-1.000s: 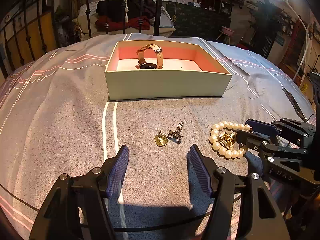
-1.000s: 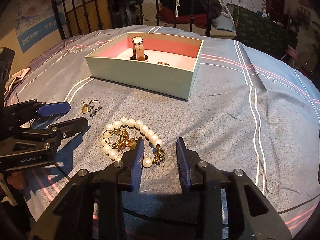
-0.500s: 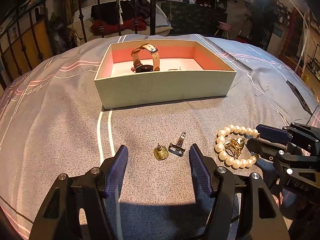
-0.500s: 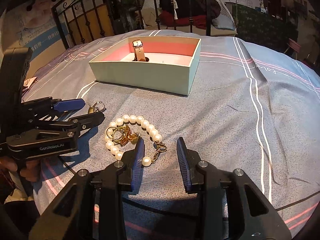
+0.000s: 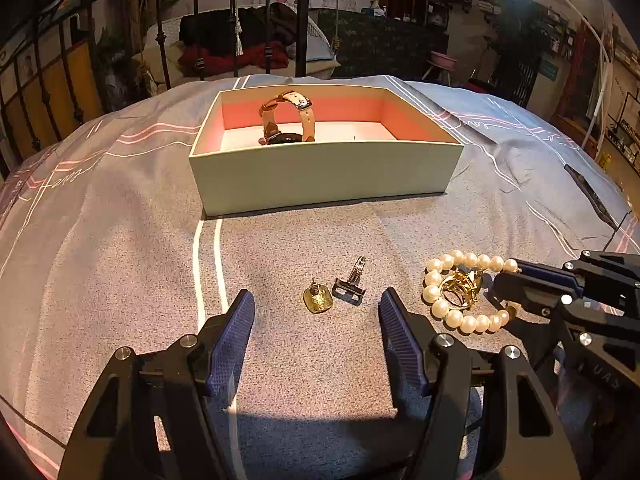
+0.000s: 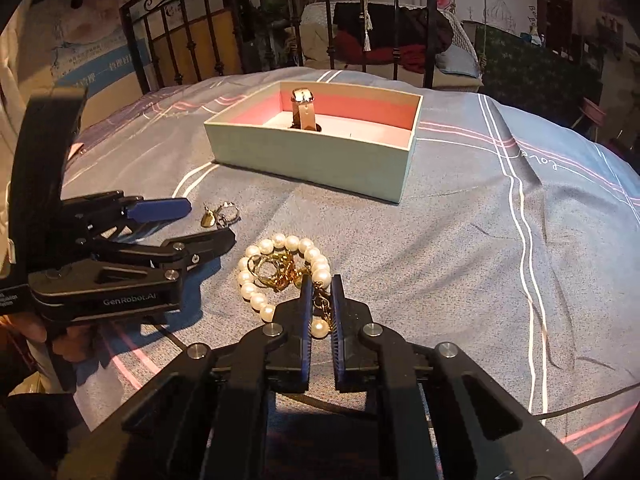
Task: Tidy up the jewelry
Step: 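Grasp the pearl bracelet with the right tool while the left tool grasps a gold earring, then carry the pearl bracelet and earring into the box and open both tools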
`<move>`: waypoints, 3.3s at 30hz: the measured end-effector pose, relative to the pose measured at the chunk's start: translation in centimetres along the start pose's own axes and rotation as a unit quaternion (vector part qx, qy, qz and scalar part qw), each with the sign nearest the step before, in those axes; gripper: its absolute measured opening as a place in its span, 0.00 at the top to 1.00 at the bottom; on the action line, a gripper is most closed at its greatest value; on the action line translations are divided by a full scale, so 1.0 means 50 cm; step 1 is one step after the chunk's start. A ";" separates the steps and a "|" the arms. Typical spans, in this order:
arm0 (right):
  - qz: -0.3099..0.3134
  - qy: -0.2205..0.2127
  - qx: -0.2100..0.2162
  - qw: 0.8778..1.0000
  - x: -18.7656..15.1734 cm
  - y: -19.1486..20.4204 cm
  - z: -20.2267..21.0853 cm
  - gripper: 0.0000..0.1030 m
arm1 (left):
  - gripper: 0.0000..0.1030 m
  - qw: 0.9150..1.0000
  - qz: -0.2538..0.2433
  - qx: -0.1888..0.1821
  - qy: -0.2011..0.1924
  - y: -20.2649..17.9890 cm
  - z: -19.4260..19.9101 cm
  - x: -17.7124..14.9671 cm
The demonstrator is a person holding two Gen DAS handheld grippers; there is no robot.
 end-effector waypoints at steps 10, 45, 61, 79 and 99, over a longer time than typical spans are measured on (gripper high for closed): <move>0.012 -0.055 0.016 0.998 0.050 0.023 0.067 0.91 | 0.64 1.000 0.006 -0.009 -0.007 0.006 0.006 0.000; 0.013 -0.076 0.043 0.996 0.076 0.023 0.089 0.91 | 0.88 1.000 -0.022 -0.010 -0.008 0.014 0.053 0.027; 0.033 -0.118 0.053 0.991 0.200 0.044 0.114 0.91 | 0.88 0.997 -0.024 -0.003 -0.074 0.044 0.120 0.174; 0.039 -0.082 0.036 0.995 0.312 0.071 -0.034 0.90 | 0.88 1.000 0.017 -0.012 -0.007 0.095 -0.008 0.238; 0.001 -0.004 0.018 1.000 0.277 0.018 -0.175 0.90 | 0.88 1.000 0.004 0.003 0.031 0.091 -0.097 0.234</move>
Point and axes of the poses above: each gripper's, at about its wrist camera, not at the fingertips, and z roughly against the way its jaws point, y to its left, x to its top, the point moved 3 cm from there along -z, roughly the way its jaws point, and after that the axes turned 12 degrees about -z, right-handed, at the moved point
